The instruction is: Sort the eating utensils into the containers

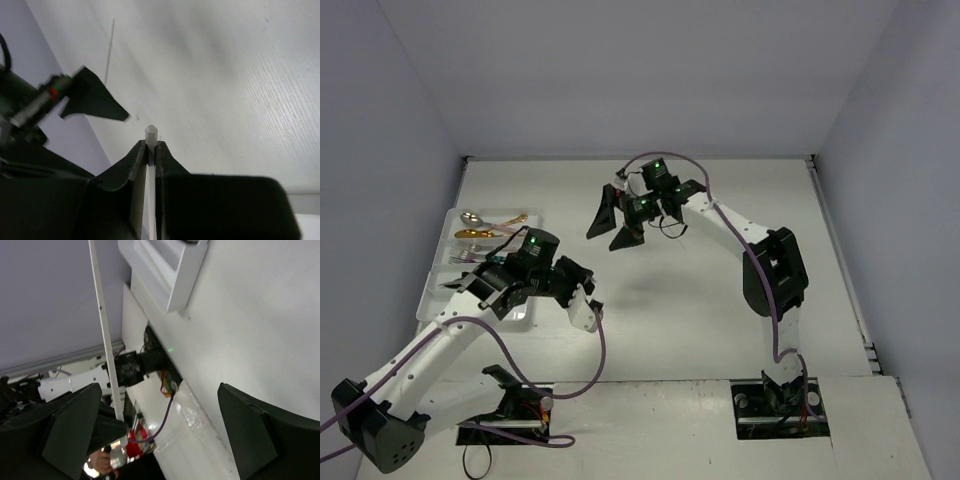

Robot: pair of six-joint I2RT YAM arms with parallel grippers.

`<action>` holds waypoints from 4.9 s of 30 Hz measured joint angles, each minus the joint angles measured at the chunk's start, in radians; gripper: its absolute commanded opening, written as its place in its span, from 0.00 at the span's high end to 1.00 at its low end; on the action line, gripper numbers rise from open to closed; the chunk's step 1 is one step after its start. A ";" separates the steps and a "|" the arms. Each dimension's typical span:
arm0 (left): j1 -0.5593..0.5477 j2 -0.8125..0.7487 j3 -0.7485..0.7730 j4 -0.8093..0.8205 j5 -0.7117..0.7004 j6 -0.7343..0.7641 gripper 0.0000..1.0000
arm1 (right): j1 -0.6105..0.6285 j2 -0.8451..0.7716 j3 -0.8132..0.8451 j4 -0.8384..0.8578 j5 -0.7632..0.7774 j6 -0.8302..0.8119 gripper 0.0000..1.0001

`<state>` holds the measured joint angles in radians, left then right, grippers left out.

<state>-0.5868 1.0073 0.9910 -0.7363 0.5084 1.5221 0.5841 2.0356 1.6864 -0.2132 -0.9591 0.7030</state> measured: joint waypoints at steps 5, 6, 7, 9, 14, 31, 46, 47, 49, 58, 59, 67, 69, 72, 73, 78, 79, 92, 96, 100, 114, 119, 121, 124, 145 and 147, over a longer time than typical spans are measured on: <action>0.013 0.112 0.186 -0.088 -0.075 -0.249 1.00 | -0.164 -0.026 0.011 -0.001 0.178 0.000 0.00; 0.024 0.133 0.224 -0.108 -0.074 -0.296 1.00 | -0.192 -0.038 0.004 -0.001 0.216 0.001 0.00; 0.035 0.153 0.262 -0.128 -0.073 -0.341 1.00 | -0.218 -0.052 -0.003 -0.002 0.251 0.002 0.00; 0.072 0.179 0.305 -0.174 -0.045 -0.417 1.00 | -0.267 -0.090 -0.030 -0.002 0.314 0.002 0.00; 0.181 0.220 0.296 -0.330 0.011 -0.485 1.00 | -0.339 -0.196 -0.098 -0.007 0.369 -0.008 0.00; 0.491 0.161 0.066 -0.568 0.094 0.007 1.00 | -0.345 -0.222 -0.180 -0.019 0.341 -0.023 0.00; 0.734 0.410 0.107 -0.554 0.073 0.323 1.00 | -0.345 -0.222 -0.209 -0.020 0.341 -0.023 0.00; 0.740 0.420 0.108 -0.550 0.070 0.332 1.00 | -0.345 -0.222 -0.209 -0.020 0.341 -0.023 0.00; 0.749 0.432 0.109 -0.544 0.064 0.350 1.00 | -0.343 -0.222 -0.209 -0.020 0.341 -0.023 0.00; 0.780 0.457 0.108 -0.524 0.025 0.385 1.00 | -0.341 -0.222 -0.209 -0.020 0.355 -0.023 0.00; 0.783 0.465 0.108 -0.521 0.020 0.385 1.00 | -0.341 -0.222 -0.209 -0.020 0.357 -0.023 0.00; 0.814 0.518 0.108 -0.501 -0.005 0.385 1.00 | -0.341 -0.222 -0.209 -0.020 0.361 -0.024 0.00; 0.817 0.524 0.108 -0.496 -0.011 0.384 1.00 | -0.341 -0.222 -0.209 -0.020 0.362 -0.025 0.00; 0.817 0.529 0.108 -0.492 -0.019 0.381 1.00 | -0.341 -0.222 -0.209 -0.020 0.363 -0.029 0.00; 0.817 0.531 0.108 -0.491 -0.022 0.378 1.00 | -0.341 -0.222 -0.209 -0.020 0.365 -0.031 0.00; 0.817 0.551 0.108 -0.482 -0.047 0.341 1.00 | -0.341 -0.222 -0.210 -0.020 0.369 -0.039 0.00; 0.817 0.558 0.108 -0.480 -0.050 0.327 1.00 | -0.341 -0.222 -0.210 -0.020 0.369 -0.040 0.00; 0.817 0.653 0.164 -0.456 -0.074 0.168 0.60 | -0.340 -0.222 -0.210 -0.023 0.373 -0.056 0.02; 0.817 0.653 0.202 -0.459 -0.053 0.144 0.52 | -0.333 -0.222 -0.203 -0.052 0.419 -0.093 0.13; 0.817 0.633 0.261 -0.457 0.002 0.112 0.51 | -0.298 -0.188 -0.116 -0.181 0.556 -0.186 0.24; 0.690 0.392 0.483 -0.466 0.307 -0.157 0.38 | -0.124 0.113 0.132 -0.410 0.886 -0.491 0.45; 0.651 0.357 0.477 -0.473 0.335 -0.211 0.37 | -0.124 0.204 0.187 -0.428 0.940 -0.524 0.48; 0.643 0.340 0.467 -0.476 0.339 -0.219 0.36 | -0.124 0.218 0.204 -0.428 0.955 -0.529 0.50; 0.634 0.318 0.456 -0.481 0.343 -0.227 0.35 | -0.124 0.235 0.230 -0.429 0.969 -0.540 0.55; 0.625 0.338 0.453 -0.393 0.371 -0.465 0.33 | -0.099 0.296 0.232 -0.399 0.952 -0.619 1.00; 0.625 0.352 0.453 -0.347 0.379 -0.555 0.33 | -0.086 0.283 0.213 -0.398 0.952 -0.619 1.00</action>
<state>0.0383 1.3589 1.4445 -1.0836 0.8877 0.9671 0.4983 2.3181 1.8991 -0.6107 -0.0067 0.0842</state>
